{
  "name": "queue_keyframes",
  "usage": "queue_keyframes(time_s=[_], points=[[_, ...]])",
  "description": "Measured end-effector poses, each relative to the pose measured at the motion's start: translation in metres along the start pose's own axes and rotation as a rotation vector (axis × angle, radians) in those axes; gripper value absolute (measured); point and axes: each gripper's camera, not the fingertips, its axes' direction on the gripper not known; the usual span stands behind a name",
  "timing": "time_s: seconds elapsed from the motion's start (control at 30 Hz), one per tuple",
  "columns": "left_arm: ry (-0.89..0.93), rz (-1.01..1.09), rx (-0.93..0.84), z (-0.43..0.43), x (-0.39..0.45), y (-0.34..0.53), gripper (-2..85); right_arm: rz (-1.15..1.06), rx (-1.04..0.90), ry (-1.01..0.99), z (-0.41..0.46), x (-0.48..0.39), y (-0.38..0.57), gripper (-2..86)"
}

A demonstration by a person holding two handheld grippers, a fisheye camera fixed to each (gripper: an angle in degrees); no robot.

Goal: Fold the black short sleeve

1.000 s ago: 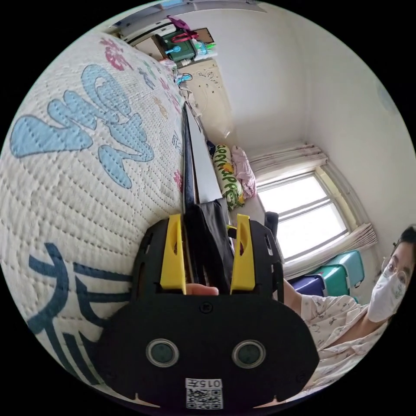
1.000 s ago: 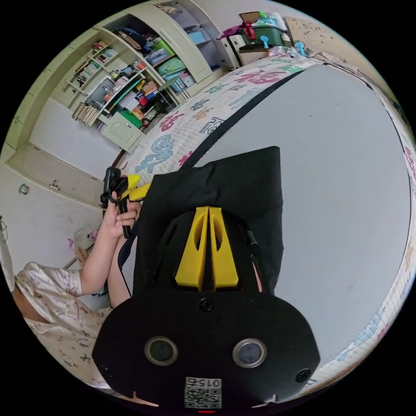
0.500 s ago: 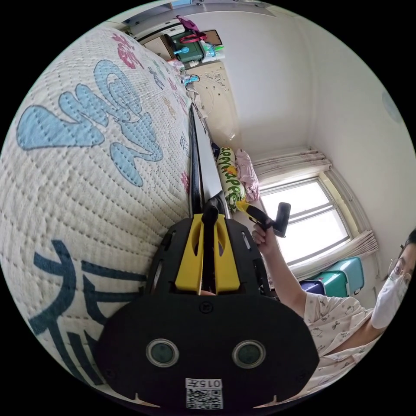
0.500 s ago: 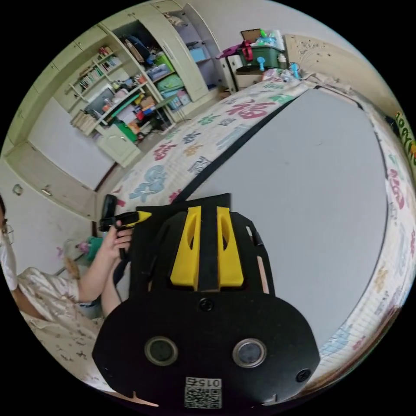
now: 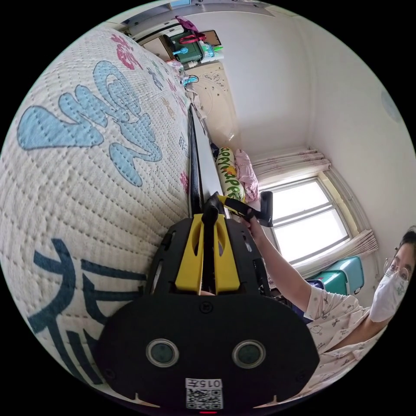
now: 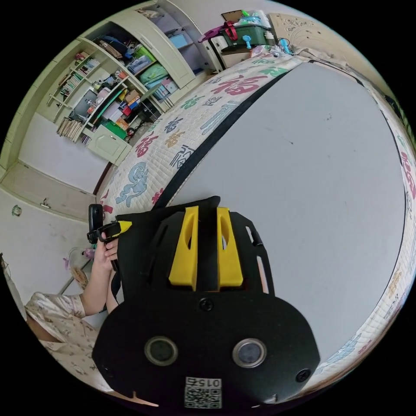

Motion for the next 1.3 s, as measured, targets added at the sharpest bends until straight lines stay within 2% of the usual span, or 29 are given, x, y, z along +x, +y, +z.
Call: queue_keyframes(time_s=[0.23,0.33,0.53,0.6,0.8,1.1,1.3], points=[[0.011,0.085,0.019,-0.019,0.043,-0.022,0.9,-0.029,0.162,-0.110,-0.076,-0.096,0.044,0.8],[0.008,0.206,0.030,-0.031,0.103,-0.033,0.6,-0.103,0.268,-0.129,-0.130,-0.148,0.087,0.1],[0.028,0.563,-0.029,-0.028,0.301,-0.052,0.4,-0.133,0.539,-0.127,-0.271,-0.230,0.193,-0.3],[0.059,0.701,-0.050,-0.016,0.382,-0.053,0.5,-0.140,0.647,-0.071,-0.334,-0.269,0.237,-0.3],[0.204,0.897,-0.089,0.031,0.549,-0.053,0.5,-0.188,0.889,0.129,-0.478,-0.366,0.346,-0.3],[0.441,1.004,-0.251,0.174,0.717,-0.031,0.4,-0.116,1.071,0.577,-0.608,-0.457,0.488,-0.4],[0.549,0.947,-0.363,0.296,0.790,-0.033,0.5,0.032,1.082,0.763,-0.663,-0.443,0.517,-0.4]])
